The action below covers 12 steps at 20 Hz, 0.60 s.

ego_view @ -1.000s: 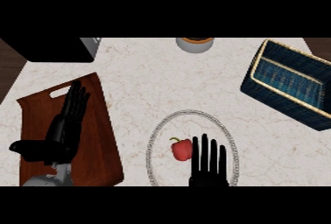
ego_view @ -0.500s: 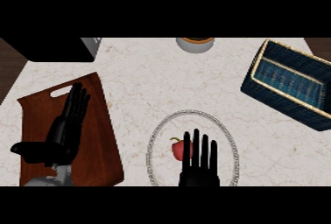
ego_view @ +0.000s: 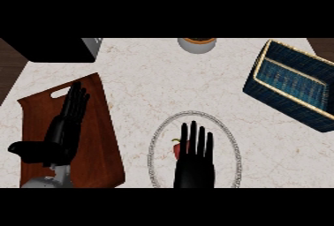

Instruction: Pick the bell pepper from the placemat and place it in the basket

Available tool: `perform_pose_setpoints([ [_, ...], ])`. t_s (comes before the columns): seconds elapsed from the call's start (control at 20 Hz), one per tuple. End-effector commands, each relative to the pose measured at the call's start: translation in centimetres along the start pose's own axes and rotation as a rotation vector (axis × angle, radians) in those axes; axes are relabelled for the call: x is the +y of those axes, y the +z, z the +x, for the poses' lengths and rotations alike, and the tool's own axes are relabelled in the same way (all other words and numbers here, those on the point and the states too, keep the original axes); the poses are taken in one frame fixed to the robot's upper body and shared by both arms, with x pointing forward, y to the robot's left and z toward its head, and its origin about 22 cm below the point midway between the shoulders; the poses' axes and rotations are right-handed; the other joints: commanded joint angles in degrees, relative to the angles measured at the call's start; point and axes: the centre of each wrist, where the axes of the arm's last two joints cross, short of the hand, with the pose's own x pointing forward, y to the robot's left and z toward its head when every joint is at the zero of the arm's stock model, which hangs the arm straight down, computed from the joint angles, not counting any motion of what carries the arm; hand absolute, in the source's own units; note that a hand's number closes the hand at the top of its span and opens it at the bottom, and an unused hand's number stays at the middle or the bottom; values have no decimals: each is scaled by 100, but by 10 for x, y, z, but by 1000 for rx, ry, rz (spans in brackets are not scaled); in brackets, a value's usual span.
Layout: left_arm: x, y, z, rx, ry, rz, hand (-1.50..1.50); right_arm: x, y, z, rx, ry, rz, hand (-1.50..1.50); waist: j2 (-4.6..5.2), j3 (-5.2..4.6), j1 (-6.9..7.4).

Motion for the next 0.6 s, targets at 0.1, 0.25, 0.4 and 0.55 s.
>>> perform_pose_setpoints([
  [0.1, -10, 10, -3, 7, 6, 12, 0, 7, 16, 12, 186, -14, 46, -150, -13, 1, 4],
  [0.25, 5, 11, -8, 1, 2, -1, 0, 15, -3, 8, 210, -23, 53, -150, -3, 0, 9],
  [0.4, -10, 8, 0, 6, 8, 3, 0, 18, -9, 6, 211, -35, 60, -150, -9, 3, -11],
  [0.55, -7, -13, 13, -9, 7, 4, 0, 31, -16, 6, 206, -34, 76, -150, 7, 4, -16],
])
